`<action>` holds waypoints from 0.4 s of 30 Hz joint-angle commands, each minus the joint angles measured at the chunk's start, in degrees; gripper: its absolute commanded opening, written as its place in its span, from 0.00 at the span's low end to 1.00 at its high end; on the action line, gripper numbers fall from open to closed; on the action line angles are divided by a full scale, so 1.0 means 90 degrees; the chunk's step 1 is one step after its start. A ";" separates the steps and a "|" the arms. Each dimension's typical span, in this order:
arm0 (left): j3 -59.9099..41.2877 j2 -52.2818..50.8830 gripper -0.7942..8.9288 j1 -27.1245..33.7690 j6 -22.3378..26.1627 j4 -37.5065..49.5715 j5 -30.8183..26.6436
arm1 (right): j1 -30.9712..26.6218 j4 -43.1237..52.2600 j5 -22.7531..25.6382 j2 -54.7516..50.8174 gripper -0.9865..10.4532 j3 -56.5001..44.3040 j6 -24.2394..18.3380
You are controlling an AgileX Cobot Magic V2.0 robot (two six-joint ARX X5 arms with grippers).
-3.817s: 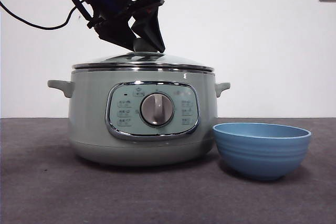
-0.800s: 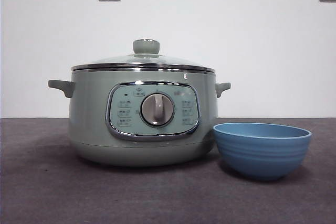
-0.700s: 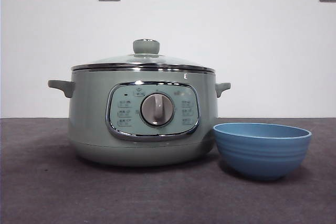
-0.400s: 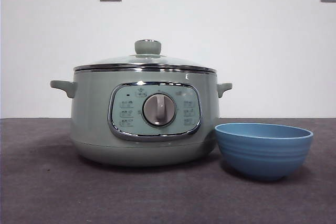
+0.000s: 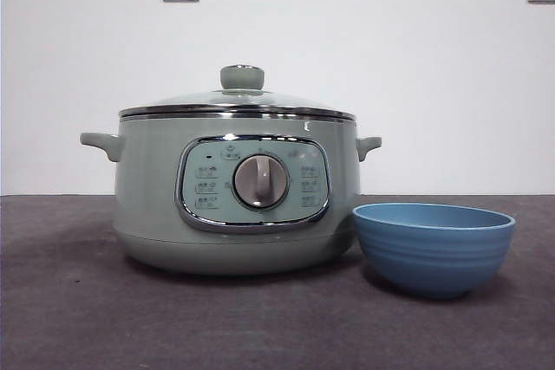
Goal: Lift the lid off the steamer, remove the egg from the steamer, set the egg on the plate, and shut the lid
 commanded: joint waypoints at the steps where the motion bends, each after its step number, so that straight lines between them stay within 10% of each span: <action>1: -0.1302 -0.0571 0.08 0.0219 0.0070 0.0563 -0.0134 | 0.0007 0.0019 0.0015 -0.0005 0.09 -0.0027 -0.0032; 12: -0.4847 -0.2465 0.08 0.0505 -0.0483 0.1741 -0.0712 | 0.0007 0.0019 0.0015 -0.0005 0.09 -0.0027 -0.0032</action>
